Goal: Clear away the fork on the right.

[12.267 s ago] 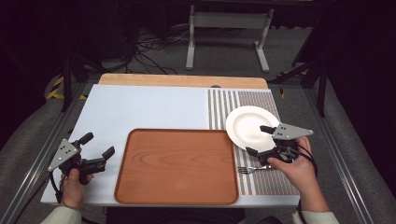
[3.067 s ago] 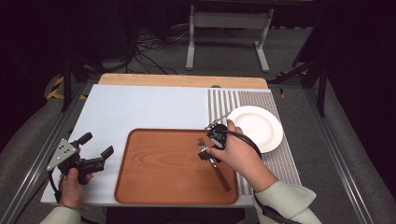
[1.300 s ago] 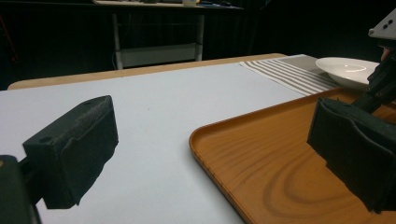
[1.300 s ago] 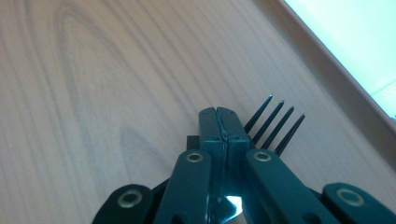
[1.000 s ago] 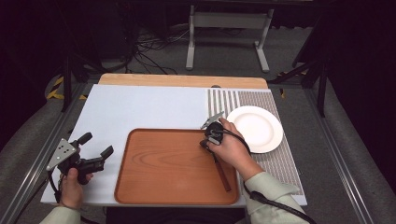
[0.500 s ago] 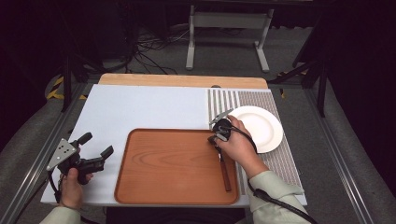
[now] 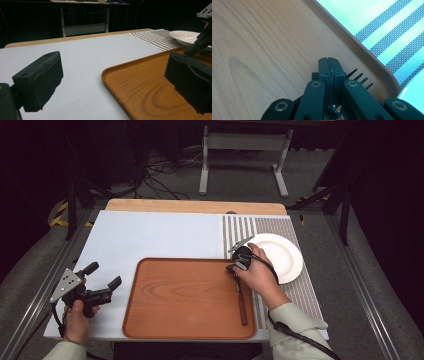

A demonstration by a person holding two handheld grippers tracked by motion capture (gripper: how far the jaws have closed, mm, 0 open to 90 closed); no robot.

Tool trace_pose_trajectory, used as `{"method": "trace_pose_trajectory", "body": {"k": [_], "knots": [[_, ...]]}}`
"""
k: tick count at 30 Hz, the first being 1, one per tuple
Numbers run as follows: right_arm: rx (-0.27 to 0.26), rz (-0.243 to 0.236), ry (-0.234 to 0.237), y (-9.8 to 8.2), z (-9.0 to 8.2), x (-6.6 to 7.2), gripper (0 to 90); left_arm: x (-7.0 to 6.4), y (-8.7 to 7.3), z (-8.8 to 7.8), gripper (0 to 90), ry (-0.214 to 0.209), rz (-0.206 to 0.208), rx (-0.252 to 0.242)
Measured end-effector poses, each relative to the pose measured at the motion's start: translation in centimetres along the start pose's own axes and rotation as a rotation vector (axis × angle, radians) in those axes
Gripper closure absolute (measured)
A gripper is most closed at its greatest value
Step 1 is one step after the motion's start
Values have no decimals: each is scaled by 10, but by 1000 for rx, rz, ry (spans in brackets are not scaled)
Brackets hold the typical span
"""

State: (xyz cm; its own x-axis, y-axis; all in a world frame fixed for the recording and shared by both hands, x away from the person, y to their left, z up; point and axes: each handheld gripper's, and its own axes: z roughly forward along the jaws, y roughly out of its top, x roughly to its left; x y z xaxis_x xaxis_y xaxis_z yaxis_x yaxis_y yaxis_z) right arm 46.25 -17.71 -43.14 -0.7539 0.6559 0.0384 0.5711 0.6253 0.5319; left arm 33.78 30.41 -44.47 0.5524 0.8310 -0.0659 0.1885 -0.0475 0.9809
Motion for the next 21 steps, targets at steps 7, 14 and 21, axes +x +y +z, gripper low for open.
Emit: {"method": "trace_pose_trajectory", "body": {"k": [7,14,21], "knots": [[-1,2,-7,-2,-2,-3,889,0,0,-1,26,5,0,-1],[-18,10,-4,-3,-4,-3,826,0,-1,-4,26,11,0,-3],[-85,-23,18,5,-17,5,537,-1,0,-9,26,19,3,-5]]}}
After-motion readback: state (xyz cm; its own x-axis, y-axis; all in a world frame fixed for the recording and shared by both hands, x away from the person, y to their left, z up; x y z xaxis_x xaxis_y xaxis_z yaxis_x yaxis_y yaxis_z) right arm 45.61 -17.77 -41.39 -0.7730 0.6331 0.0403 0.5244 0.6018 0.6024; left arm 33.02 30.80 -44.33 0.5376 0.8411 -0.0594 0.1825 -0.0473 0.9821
